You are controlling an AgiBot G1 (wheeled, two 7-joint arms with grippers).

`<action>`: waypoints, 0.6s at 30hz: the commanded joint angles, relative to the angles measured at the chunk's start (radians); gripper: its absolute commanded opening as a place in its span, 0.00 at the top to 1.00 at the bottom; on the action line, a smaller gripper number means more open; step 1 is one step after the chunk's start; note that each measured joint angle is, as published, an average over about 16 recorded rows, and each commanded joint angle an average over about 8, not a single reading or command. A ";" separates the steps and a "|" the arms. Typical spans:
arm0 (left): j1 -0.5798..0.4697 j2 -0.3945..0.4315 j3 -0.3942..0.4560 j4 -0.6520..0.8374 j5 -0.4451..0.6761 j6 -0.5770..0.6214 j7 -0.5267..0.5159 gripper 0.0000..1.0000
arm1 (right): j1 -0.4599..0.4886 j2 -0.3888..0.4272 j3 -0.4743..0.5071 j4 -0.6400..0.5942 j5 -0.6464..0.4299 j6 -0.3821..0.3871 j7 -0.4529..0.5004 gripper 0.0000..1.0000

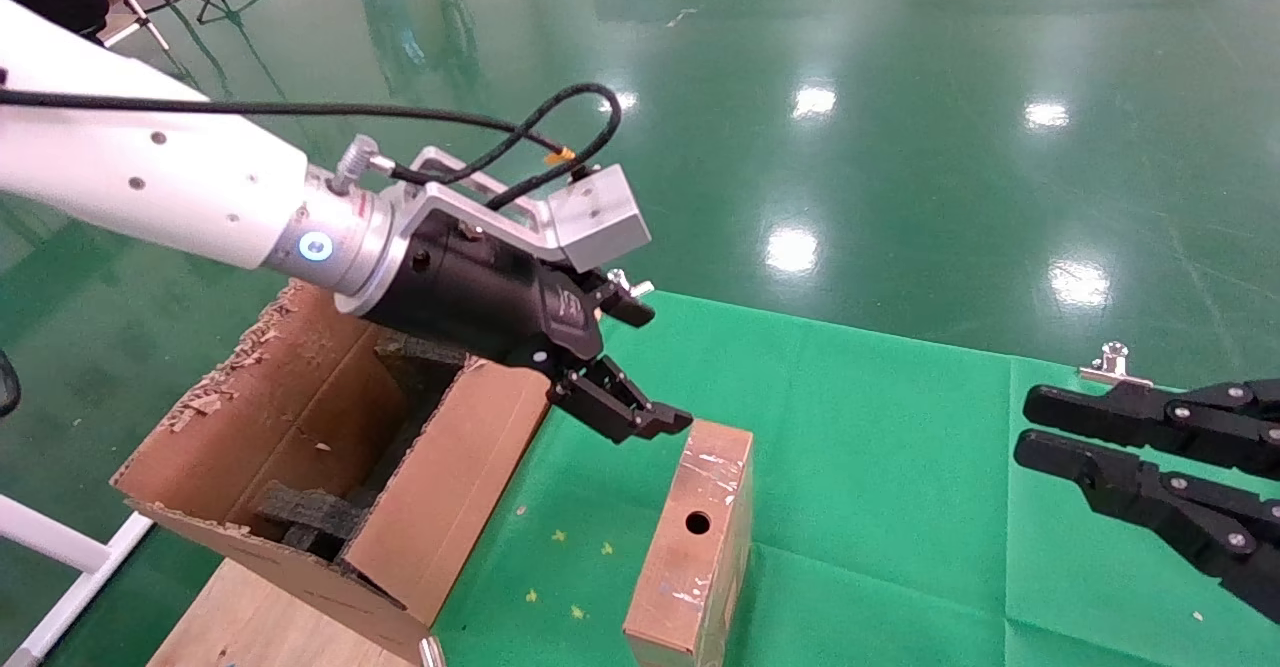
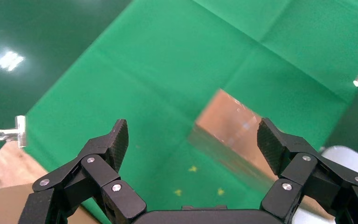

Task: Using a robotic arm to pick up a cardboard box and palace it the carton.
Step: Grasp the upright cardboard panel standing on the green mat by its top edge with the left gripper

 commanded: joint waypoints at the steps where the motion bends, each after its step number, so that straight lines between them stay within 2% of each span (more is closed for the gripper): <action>1: -0.002 0.002 0.009 0.006 0.012 0.001 0.008 0.00 | 0.000 0.000 0.000 0.000 0.000 0.000 0.000 1.00; 4: -0.043 0.037 0.081 0.018 0.044 0.012 -0.069 0.00 | 0.000 0.000 0.000 0.000 0.000 0.000 0.000 1.00; 8: -0.129 0.100 0.206 0.058 0.059 0.021 -0.228 0.00 | 0.000 0.000 0.000 0.000 0.000 0.000 0.000 1.00; 13: -0.239 0.177 0.339 0.170 0.011 0.020 -0.419 0.00 | 0.000 0.000 0.000 0.000 0.000 0.000 0.000 1.00; 18: -0.312 0.253 0.437 0.313 -0.052 0.017 -0.551 0.00 | 0.000 0.000 0.000 0.000 0.000 0.000 0.000 1.00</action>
